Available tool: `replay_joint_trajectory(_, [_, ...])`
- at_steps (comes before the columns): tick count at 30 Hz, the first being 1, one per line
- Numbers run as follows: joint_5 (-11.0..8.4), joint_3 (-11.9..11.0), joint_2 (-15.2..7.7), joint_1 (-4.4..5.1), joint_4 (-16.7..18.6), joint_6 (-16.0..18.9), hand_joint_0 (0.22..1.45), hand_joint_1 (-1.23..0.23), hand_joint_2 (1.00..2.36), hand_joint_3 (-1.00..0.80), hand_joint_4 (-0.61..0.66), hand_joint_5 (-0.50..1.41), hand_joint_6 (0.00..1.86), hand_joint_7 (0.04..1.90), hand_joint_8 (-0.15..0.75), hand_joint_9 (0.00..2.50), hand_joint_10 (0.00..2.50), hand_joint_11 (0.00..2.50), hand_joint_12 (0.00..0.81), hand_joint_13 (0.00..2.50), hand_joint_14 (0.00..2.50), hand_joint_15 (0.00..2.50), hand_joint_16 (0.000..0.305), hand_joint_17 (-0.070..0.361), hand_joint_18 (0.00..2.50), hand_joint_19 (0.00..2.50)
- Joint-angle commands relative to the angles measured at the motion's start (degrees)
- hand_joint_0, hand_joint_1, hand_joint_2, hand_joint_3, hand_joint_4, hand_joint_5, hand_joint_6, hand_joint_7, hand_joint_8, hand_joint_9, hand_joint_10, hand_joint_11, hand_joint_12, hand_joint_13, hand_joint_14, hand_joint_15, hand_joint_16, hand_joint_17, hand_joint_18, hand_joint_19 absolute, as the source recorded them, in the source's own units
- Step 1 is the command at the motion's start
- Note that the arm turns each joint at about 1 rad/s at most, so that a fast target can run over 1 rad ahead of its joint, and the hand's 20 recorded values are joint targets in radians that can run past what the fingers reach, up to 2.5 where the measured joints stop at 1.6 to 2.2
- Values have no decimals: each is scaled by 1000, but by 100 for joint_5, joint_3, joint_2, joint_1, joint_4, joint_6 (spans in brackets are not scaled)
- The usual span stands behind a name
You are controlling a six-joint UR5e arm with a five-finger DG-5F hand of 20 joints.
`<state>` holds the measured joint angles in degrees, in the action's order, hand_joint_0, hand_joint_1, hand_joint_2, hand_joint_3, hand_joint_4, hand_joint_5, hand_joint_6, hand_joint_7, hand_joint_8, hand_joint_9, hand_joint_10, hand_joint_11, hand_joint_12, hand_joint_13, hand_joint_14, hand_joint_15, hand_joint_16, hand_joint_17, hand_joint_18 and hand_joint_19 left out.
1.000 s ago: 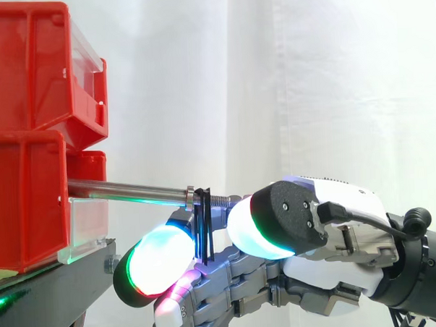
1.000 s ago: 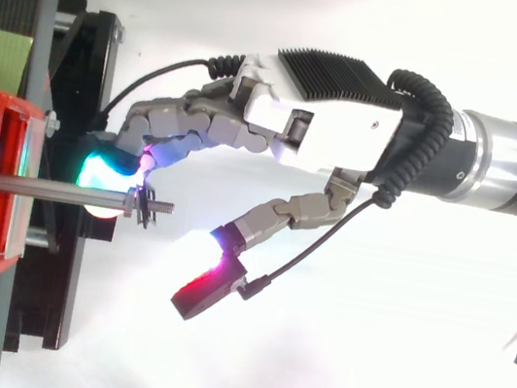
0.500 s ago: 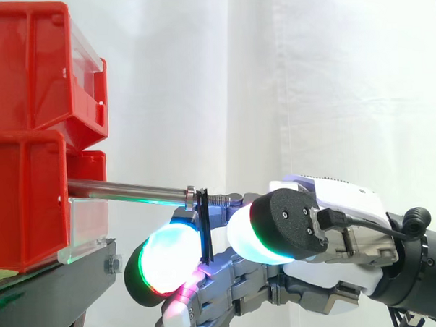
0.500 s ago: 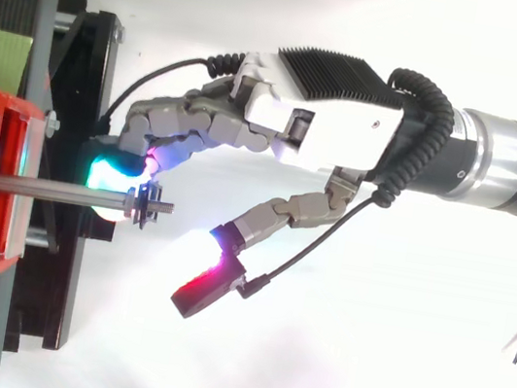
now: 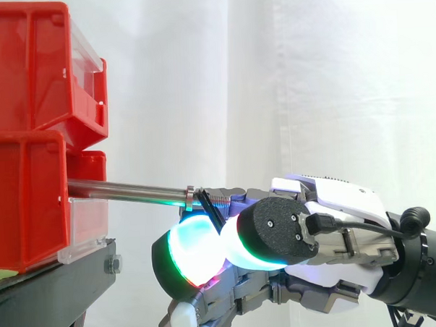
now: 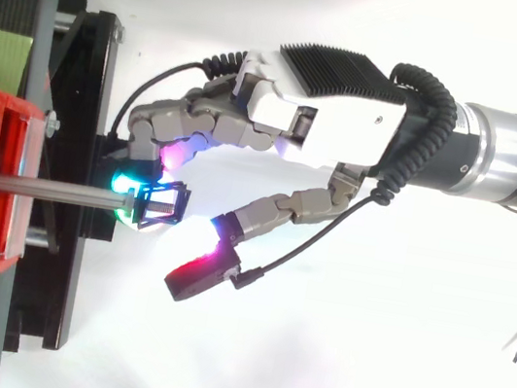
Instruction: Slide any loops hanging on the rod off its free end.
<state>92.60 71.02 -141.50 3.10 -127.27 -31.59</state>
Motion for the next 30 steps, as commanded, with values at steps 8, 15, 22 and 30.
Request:
replay_joint_trajectory(8, [4,0,0,-3,9,4,563,-621,1009,-419,247,-126,500,1444,339,822,15,393,384,784,10,255,65,146,731,552])
replay_joint_trajectory(15, [13,0,0,-29,-17,4,555,-578,1009,-413,237,-123,502,1383,342,826,14,377,387,781,10,254,65,147,725,562])
replay_joint_trajectory(22, [127,0,0,-82,-17,4,593,-489,1016,-340,218,-114,502,1385,338,846,15,385,384,776,11,267,64,143,710,592])
replay_joint_trajectory(30, [127,0,0,-91,0,4,566,-522,1012,-376,219,-115,502,1388,343,844,16,389,391,773,11,267,65,146,707,591])
